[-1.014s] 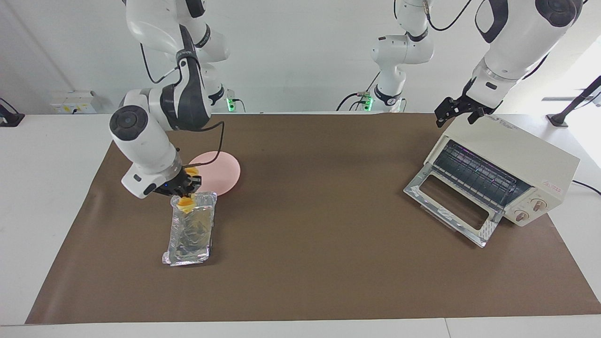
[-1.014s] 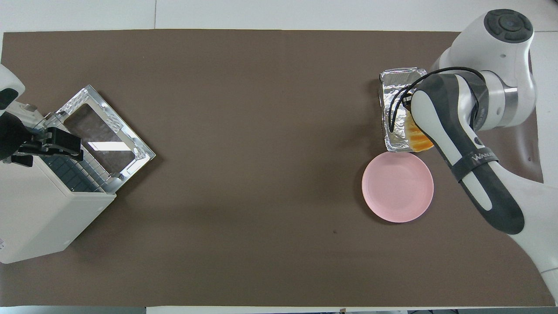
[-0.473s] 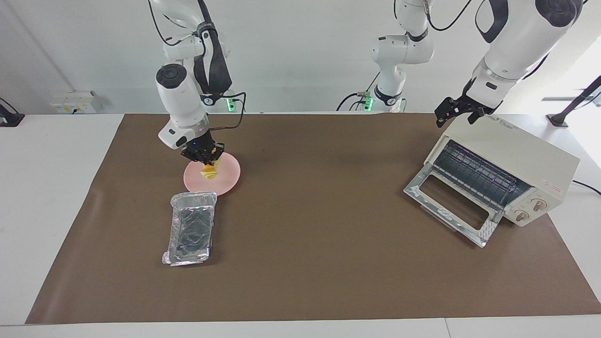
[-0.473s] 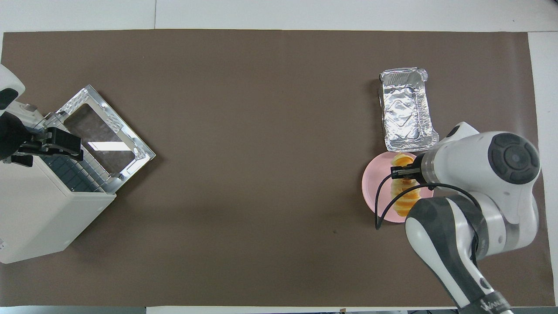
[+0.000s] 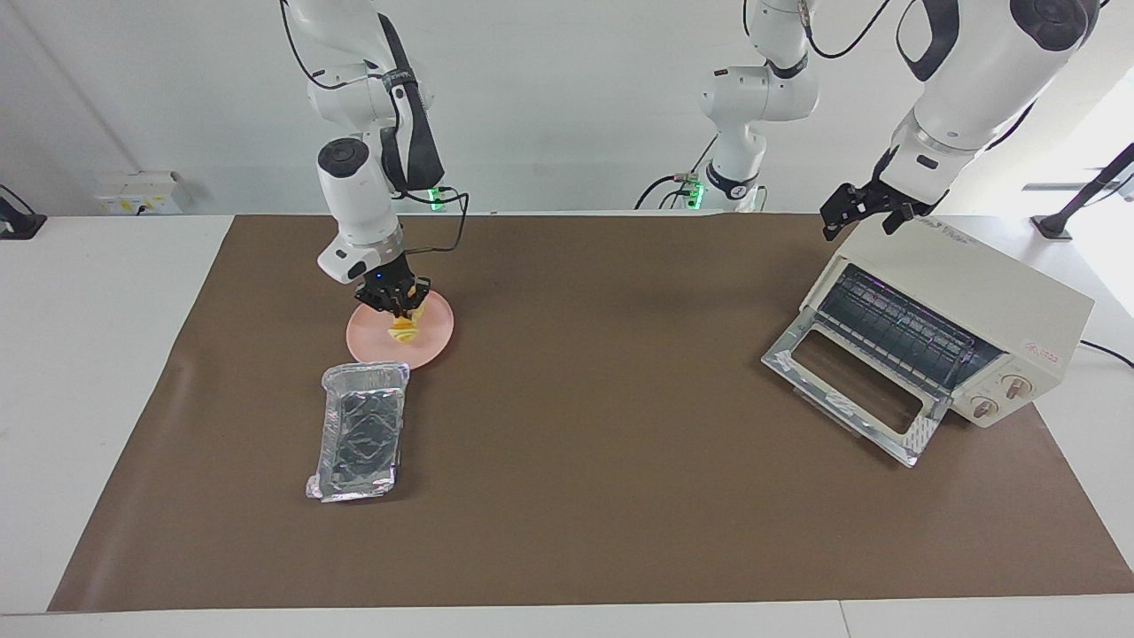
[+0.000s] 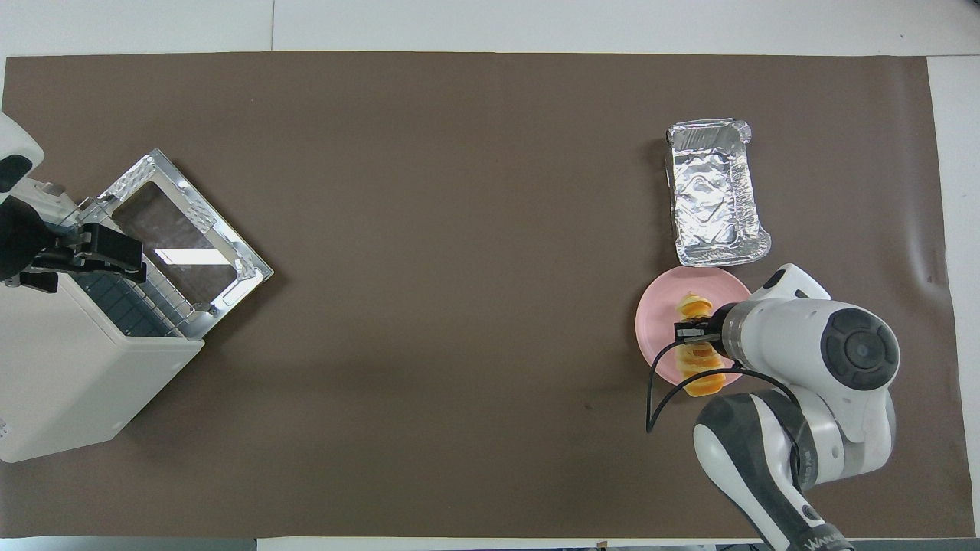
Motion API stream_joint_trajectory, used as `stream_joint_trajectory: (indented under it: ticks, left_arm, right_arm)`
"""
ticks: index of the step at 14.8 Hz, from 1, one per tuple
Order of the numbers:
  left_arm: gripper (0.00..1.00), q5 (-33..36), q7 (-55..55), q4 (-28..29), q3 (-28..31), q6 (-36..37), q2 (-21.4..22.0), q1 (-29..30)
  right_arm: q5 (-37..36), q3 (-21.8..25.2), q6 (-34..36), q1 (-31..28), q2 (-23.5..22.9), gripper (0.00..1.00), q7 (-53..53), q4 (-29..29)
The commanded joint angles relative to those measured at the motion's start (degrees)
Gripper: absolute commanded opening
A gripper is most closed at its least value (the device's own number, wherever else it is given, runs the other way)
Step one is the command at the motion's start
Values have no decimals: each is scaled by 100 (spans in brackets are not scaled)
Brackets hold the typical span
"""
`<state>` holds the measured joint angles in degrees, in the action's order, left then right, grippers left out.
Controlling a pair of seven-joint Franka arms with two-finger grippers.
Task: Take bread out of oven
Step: 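Carry the bread rolls with the right gripper onto the pink plate, then release the bread and withdraw the right gripper from the plate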
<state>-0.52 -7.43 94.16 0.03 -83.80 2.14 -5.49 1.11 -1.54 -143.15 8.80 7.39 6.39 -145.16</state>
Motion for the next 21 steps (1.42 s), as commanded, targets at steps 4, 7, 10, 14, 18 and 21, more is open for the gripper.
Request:
stream_joint_trajectory:
  ticks: [4,7,10,14,18,21]
  left_arm:
    - [100,-71,13,173,-20,-40,164,57]
    - [100,-71,13,173,-20,-40,164,57]
    - [100,-71,13,173,-20,-40,164,57]
    - [100,-71,13,173,-20,-40,155,57]
    - [100,-71,13,173,-20,-40,164,57]
    - [100,-71,13,173,-20,-40,164,57]
  right_arm:
    - [74,5,329,-54,-89,100,12,399]
    - [74,13,1427,-89,-212,100,-6,1250]
    - [74,40,2122,-325,-230,100,-32,1980]
    - [82,49,3667,-572,-221,100,-164,3535]
    - [91,84,5477,-764,-186,100,-566,4836]
    - [74,58,6034,-923,-160,100,-990,5260]
